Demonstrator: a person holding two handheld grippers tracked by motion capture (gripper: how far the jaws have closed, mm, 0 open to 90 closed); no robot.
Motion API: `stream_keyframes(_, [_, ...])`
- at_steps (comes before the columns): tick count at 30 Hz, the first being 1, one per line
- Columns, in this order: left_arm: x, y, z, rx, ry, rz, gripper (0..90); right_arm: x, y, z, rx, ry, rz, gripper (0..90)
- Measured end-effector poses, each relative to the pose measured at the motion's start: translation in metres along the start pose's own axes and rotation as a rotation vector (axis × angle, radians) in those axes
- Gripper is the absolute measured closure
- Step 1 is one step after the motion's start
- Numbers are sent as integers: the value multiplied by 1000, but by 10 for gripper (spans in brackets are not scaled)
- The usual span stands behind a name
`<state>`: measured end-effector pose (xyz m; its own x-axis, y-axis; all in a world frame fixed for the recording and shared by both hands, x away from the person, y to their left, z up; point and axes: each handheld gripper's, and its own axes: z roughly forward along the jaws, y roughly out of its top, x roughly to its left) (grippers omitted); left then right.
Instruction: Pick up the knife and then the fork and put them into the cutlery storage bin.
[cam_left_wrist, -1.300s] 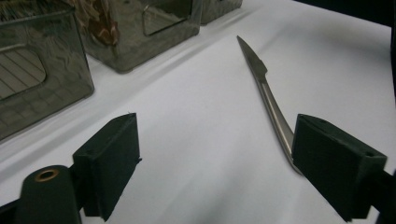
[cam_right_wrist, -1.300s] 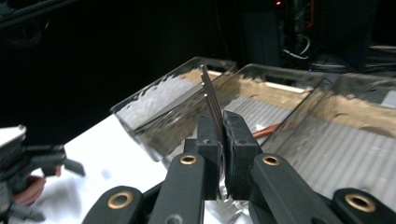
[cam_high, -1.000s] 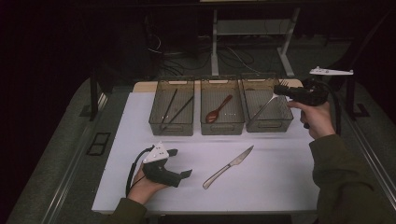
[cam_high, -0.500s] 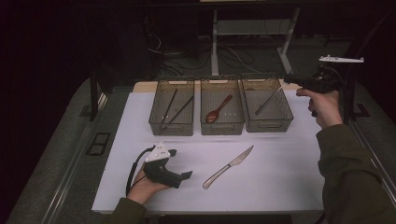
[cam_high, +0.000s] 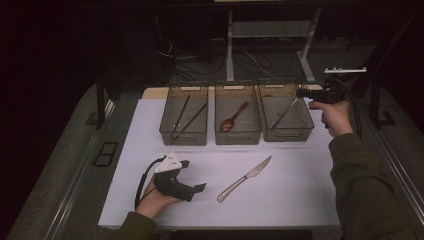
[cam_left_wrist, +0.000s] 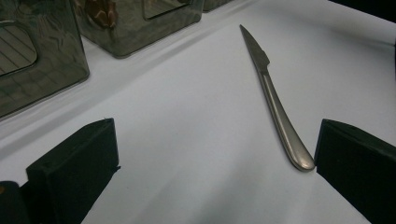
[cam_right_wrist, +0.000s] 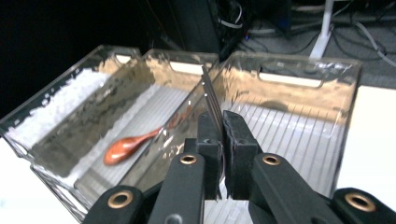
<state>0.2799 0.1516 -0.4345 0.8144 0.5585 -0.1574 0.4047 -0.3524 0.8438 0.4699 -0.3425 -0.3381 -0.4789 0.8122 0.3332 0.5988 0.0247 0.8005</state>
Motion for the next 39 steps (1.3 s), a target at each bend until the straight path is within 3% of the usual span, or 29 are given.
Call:
stream_keyframes(10, [-2,-1,3,9,-18,-1,0,-3,-18,20,54,10,24,850])
stream_keyframes(19, [-3,-1,5,19,-36,-6,0,-10,-27,28,63,21,65,843])
stream_keyframes(23, [-4,-1,6,20,-39,-8,0,-13,-29,30,105,-51,29,807])
stream_keyframes(31, [-4,-2,8,29,-47,-8,0,-22,-37,29,138,-105,22,763])
stream_keyframes(39, [-4,-2,8,32,-47,-4,0,-26,-36,15,88,-241,-26,480])
